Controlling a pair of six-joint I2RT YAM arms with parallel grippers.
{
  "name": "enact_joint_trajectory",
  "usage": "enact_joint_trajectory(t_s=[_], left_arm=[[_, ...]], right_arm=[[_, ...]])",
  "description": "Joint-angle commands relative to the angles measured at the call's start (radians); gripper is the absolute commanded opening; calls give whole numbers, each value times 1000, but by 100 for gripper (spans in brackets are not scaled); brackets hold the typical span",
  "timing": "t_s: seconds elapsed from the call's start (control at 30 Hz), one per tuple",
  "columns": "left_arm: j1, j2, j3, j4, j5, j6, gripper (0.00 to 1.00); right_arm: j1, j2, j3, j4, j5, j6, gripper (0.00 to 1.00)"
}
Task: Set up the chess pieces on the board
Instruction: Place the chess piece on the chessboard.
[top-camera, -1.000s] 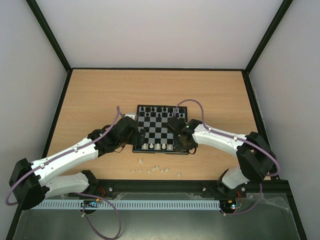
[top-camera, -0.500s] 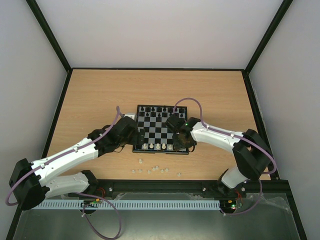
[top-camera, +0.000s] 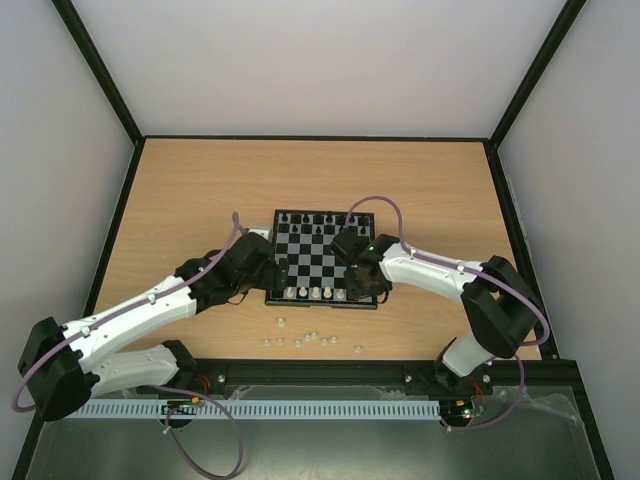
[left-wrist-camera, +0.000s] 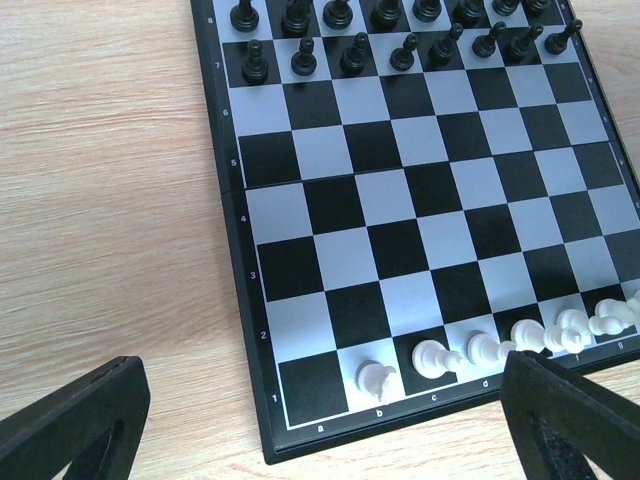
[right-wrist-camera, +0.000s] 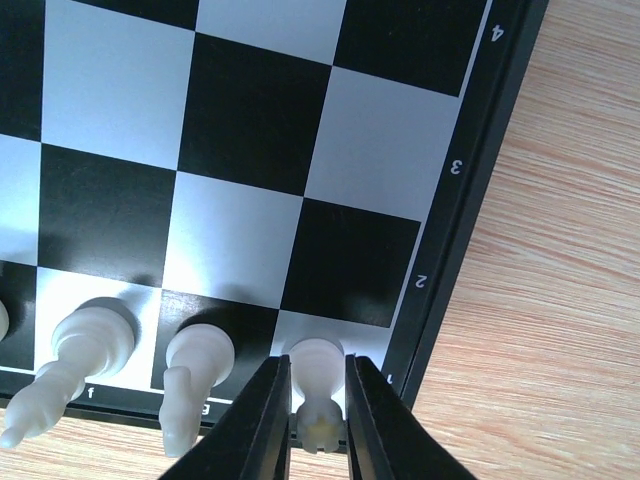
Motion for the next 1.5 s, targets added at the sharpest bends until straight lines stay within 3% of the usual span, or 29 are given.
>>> enact_joint_trajectory(t_s=[0.0,0.2,0.4,0.6,0.73,0.77,0.8,1.47], left_arm=[[11,1,-11,8,8,14,99],[15,2,-9,8,10,13,99],[18,7,0,-3,8,3,99],[19,7,26,-49,25,-30,99],[15,26,41,-86,51,-58,99],[14,32,43,-97,58,-67,99],[13,39,49,-115,62,-78,99],[-285,173,47,-288,-31,-415,99]], right_arm=[[-4,18,12,-27,-3,-10,17],[-4,-4,21,-46,1,-8,22],[-4,-76,43,-82,17,-9,35],[-3,-175,37,-86,28,-14,61],[-3,-251,-6,-32,-11,-22,86],[-3,-274,-22,-9,-17,-24,97],[-3,-298,-38,12,-21,-28,99],[-4,-477,-125,132,-159,-62,99]])
